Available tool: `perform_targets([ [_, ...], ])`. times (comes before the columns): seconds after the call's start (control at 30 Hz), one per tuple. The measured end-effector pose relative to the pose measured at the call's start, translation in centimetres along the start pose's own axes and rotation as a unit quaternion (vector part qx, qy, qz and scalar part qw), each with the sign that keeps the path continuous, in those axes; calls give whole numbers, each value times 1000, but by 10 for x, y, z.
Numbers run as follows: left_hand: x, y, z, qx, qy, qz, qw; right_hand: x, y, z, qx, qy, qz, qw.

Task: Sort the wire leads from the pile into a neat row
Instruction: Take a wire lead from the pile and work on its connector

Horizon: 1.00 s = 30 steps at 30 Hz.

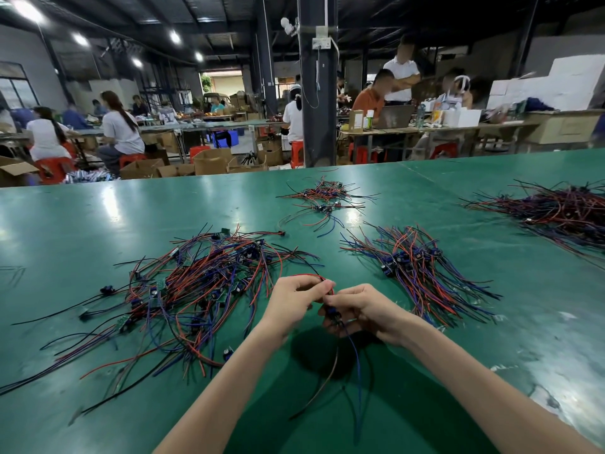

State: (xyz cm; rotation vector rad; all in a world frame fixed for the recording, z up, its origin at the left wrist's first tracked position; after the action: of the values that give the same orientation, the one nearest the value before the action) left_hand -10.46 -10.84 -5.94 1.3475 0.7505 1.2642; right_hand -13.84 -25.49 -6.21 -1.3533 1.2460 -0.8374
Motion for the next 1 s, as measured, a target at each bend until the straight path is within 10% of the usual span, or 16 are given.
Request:
perform_targets([
  [1.0, -3, -7, 4, -29, 166, -36, 985, -7, 4, 3, 39, 34, -55, 997],
])
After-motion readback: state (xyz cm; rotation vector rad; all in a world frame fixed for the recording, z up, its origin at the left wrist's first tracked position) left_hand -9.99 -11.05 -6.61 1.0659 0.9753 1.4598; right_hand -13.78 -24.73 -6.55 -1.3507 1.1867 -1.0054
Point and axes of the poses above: each hand's wrist, its own z-axis towards the middle knuckle, its own x-axis out of the back of the hand, y = z × x, the point moved 1 cm from there along z, towards the middle knuckle, and after that the axes turned 5 degrees about z, right-handed, at the moved point
